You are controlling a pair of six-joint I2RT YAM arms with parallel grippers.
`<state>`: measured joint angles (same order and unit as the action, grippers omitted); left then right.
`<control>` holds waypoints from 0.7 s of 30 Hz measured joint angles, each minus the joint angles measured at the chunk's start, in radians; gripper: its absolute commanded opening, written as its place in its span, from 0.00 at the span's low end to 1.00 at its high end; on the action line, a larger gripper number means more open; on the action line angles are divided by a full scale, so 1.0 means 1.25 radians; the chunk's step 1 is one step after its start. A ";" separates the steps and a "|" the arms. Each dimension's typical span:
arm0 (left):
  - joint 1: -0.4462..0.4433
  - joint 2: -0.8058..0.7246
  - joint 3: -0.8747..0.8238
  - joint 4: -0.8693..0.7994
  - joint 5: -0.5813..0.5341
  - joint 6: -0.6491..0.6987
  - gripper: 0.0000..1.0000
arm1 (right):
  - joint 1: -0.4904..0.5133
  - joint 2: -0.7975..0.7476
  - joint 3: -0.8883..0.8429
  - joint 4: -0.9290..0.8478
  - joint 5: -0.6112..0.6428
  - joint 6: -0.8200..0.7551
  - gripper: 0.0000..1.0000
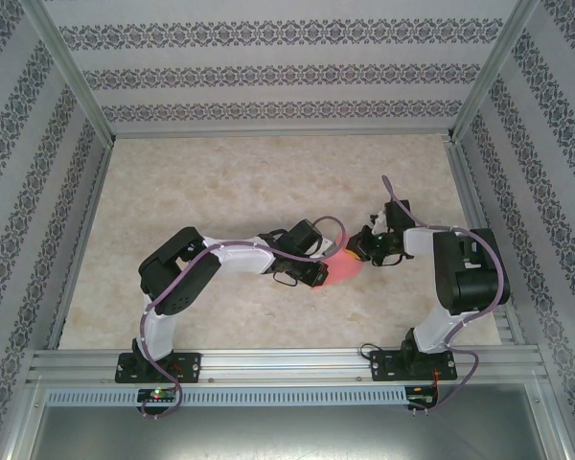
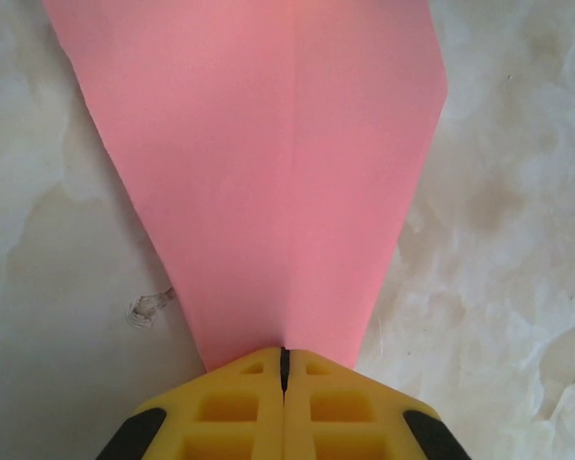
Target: Fold a paper plane with a square sheet of paper (pick it up from the middle)
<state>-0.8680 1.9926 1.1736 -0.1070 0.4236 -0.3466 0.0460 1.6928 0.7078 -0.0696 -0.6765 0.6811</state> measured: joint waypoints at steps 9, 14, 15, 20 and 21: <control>0.005 -0.001 -0.014 0.015 0.014 0.008 0.07 | -0.037 0.025 0.038 0.009 0.024 0.024 0.06; 0.005 -0.006 -0.029 0.031 0.015 0.009 0.07 | -0.062 0.029 0.067 0.013 0.060 0.024 0.06; 0.005 -0.008 -0.032 0.035 0.015 0.009 0.07 | -0.063 0.029 0.069 0.015 0.063 0.024 0.06; 0.005 -0.020 -0.049 0.035 0.027 0.011 0.07 | -0.079 0.036 0.071 0.017 0.068 0.024 0.06; 0.005 -0.022 -0.051 0.035 0.030 0.012 0.07 | -0.082 0.039 0.072 0.016 0.068 0.024 0.06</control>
<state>-0.8619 1.9648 1.1099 -0.0628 0.4614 -0.3321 -0.0570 1.7412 0.7975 -0.0490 -0.5915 0.7113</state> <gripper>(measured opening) 0.071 0.061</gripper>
